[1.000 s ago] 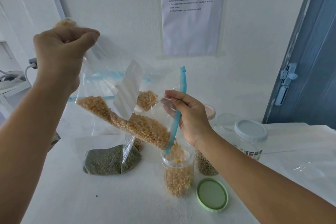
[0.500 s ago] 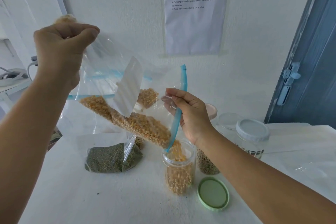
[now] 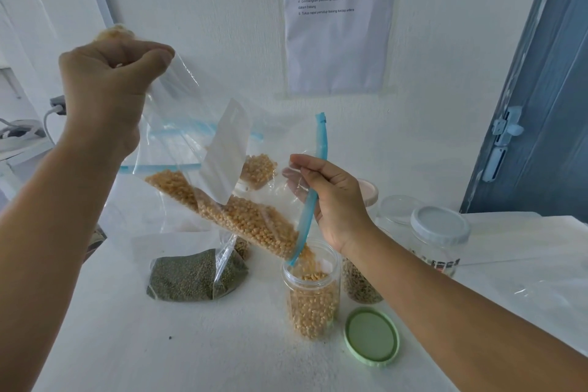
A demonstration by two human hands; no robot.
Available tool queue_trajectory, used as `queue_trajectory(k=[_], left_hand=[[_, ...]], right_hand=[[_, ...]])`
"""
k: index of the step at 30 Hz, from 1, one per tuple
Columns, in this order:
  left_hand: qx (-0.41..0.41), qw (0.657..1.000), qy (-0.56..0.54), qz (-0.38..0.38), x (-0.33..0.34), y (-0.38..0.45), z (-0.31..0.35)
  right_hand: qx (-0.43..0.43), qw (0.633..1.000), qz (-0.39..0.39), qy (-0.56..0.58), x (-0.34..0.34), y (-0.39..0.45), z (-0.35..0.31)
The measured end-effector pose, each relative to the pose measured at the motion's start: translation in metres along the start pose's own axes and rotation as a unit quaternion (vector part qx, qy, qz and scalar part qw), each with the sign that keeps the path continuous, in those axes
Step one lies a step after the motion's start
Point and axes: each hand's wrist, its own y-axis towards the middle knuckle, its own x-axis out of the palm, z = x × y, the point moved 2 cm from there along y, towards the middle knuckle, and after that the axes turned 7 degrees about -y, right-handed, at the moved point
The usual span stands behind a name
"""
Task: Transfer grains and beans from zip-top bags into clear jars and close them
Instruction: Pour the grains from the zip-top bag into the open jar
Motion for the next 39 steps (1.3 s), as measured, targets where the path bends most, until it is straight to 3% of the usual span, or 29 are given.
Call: queue_trajectory(k=[39], left_hand=[[0.011, 1.0, 0.005, -0.013, 0.018, 0.002, 0.015]], right_hand=[[-0.005, 1.0, 0.009, 0.014, -0.007, -0.005, -0.004]])
